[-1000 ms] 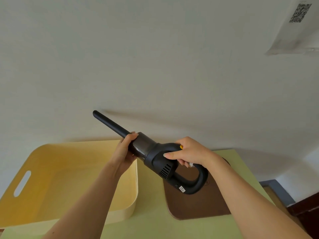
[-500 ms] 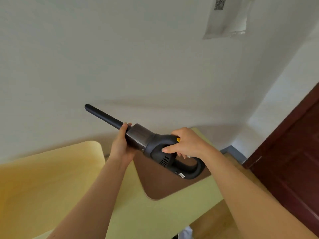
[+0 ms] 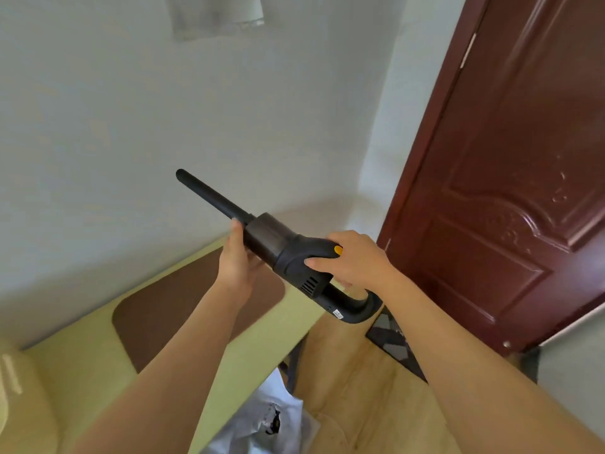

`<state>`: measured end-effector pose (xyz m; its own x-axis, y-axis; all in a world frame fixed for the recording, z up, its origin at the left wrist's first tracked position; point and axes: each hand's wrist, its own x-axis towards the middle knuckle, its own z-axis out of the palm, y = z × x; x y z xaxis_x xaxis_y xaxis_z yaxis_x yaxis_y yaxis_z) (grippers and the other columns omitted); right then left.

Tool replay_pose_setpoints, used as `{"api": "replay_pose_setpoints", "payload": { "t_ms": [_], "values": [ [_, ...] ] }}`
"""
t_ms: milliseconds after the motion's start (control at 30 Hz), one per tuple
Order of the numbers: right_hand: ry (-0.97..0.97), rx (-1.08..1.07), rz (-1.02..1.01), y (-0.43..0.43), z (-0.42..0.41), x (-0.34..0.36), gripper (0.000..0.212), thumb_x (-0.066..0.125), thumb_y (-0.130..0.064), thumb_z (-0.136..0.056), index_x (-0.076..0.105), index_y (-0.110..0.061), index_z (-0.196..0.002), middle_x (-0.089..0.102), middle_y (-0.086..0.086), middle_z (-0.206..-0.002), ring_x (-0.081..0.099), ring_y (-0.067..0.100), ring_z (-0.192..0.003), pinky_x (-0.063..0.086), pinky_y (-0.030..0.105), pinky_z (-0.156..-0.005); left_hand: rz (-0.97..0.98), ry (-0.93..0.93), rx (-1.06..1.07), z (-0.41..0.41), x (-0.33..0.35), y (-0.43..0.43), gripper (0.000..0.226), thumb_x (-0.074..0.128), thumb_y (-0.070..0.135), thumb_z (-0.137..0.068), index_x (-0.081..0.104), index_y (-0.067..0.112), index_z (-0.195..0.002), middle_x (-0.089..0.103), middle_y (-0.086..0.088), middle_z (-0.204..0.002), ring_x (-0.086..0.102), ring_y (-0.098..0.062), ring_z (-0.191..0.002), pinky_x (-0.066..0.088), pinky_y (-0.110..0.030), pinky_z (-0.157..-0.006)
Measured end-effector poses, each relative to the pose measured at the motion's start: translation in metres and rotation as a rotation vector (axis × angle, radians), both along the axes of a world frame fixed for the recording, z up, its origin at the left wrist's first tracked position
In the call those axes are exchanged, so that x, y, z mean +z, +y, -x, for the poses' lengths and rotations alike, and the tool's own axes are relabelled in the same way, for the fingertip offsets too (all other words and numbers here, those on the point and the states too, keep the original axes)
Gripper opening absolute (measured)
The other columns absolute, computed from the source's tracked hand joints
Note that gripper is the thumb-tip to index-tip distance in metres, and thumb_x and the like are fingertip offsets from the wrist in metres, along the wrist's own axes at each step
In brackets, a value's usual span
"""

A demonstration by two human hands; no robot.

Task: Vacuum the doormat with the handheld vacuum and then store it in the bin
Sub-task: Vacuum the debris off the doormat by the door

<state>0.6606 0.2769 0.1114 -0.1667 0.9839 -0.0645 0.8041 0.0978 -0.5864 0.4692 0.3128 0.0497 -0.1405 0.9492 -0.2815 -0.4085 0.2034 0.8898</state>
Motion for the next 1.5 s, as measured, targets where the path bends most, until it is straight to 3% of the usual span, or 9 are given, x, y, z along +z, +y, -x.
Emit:
{"api": "replay_pose_setpoints", "payload": {
  "t_ms": [133, 300, 367, 467, 767, 933, 1100, 1333, 1500],
  "values": [
    [-0.021, -0.139, -0.047, -0.002, -0.078, -0.009, 0.028, 0.062, -0.051, -0.079, 0.057, -0.024, -0.086, 0.065, -0.006, -0.082, 0.062, 0.013, -0.069, 0.050, 0.030, -0.058, -0.008, 0.161, -0.056, -0.091, -0.008, 0.009, 0.055, 0.034, 0.054, -0.095, 0.036, 0.022, -0.139, 0.050, 0.000, -0.134, 0.051, -0.019, -0.119, 0.042, -0.041, -0.101],
    [-0.047, -0.296, -0.028, -0.008, -0.170, -0.022, 0.024, 0.063, -0.027, -0.076, 0.040, -0.030, -0.069, 0.050, -0.011, -0.070, 0.052, 0.017, -0.068, 0.033, 0.026, -0.050, -0.074, 0.393, -0.117, -0.193, -0.022, 0.010, 0.060, 0.039, 0.049, -0.095, 0.023, 0.022, -0.146, 0.038, -0.005, -0.146, 0.042, -0.024, -0.131, 0.038, -0.036, -0.104],
    [-0.059, -0.337, -0.004, -0.013, -0.201, -0.028, 0.022, 0.063, -0.026, -0.073, 0.041, -0.029, -0.073, 0.048, -0.010, -0.068, 0.049, 0.015, -0.063, 0.030, 0.026, -0.049, -0.118, 0.502, -0.137, -0.225, -0.026, 0.008, 0.058, 0.041, 0.045, -0.096, 0.025, 0.021, -0.146, 0.039, -0.005, -0.145, 0.042, -0.024, -0.132, 0.037, -0.029, -0.097],
    [-0.047, -0.428, 0.044, -0.021, -0.247, -0.040, 0.020, 0.064, -0.027, -0.072, 0.047, -0.023, -0.082, 0.052, -0.006, -0.070, 0.052, 0.016, -0.063, 0.033, 0.025, -0.050, -0.168, 0.647, -0.200, -0.272, -0.032, 0.005, 0.055, 0.046, 0.040, -0.095, 0.030, 0.021, -0.144, 0.041, -0.004, -0.144, 0.043, -0.022, -0.131, 0.038, -0.034, -0.103],
    [-0.112, -0.640, 0.123, -0.046, -0.331, -0.087, 0.026, 0.055, -0.040, -0.085, 0.050, -0.022, -0.103, 0.058, 0.000, -0.090, 0.062, 0.029, -0.092, 0.038, 0.030, -0.066, -0.369, 1.028, -0.527, -0.369, -0.064, 0.006, 0.042, 0.055, 0.028, -0.091, 0.045, 0.027, -0.132, 0.042, 0.001, -0.141, 0.045, -0.019, -0.127, 0.038, -0.035, -0.105],
    [-0.101, -0.774, 0.146, -0.035, -0.366, -0.109, 0.035, 0.058, -0.034, -0.084, 0.052, -0.016, -0.113, 0.065, 0.008, -0.107, 0.061, 0.031, -0.098, 0.040, 0.031, -0.069, -0.418, 1.119, -0.693, -0.397, -0.084, 0.029, 0.037, 0.057, 0.023, -0.090, 0.049, 0.028, -0.126, 0.039, 0.007, -0.140, 0.046, -0.009, -0.116, 0.034, -0.018, -0.089],
    [-0.124, -0.836, 0.165, -0.005, -0.400, -0.130, 0.045, 0.058, -0.024, -0.083, 0.049, -0.021, -0.126, 0.066, 0.006, -0.107, 0.061, 0.029, -0.096, 0.044, 0.032, -0.067, -0.451, 1.133, -0.834, -0.437, -0.098, 0.074, 0.038, 0.058, 0.019, -0.089, 0.052, 0.018, -0.127, 0.040, 0.001, -0.139, 0.046, -0.015, -0.121, 0.030, -0.015, -0.091],
    [-0.136, -0.904, 0.168, 0.079, -0.441, -0.167, 0.052, 0.055, -0.024, -0.087, 0.043, -0.034, -0.137, 0.062, 0.000, -0.123, 0.060, 0.025, -0.104, 0.048, 0.032, -0.079, -0.592, 1.207, -0.997, -0.504, -0.132, 0.184, 0.039, 0.056, 0.019, -0.089, 0.052, 0.017, -0.127, 0.043, -0.002, -0.137, 0.049, -0.021, -0.119, 0.038, -0.026, -0.097],
    [-0.147, -0.988, 0.188, 0.141, -0.468, -0.217, 0.054, 0.053, -0.023, -0.086, 0.043, -0.039, -0.137, 0.064, 0.002, -0.113, 0.062, 0.024, -0.097, 0.050, 0.034, -0.079, -0.629, 1.308, -1.081, -0.546, -0.187, 0.257, 0.041, 0.055, 0.024, -0.089, 0.049, 0.021, -0.129, 0.043, -0.001, -0.137, 0.044, -0.023, -0.125, 0.042, -0.035, -0.100]
  ]
}}
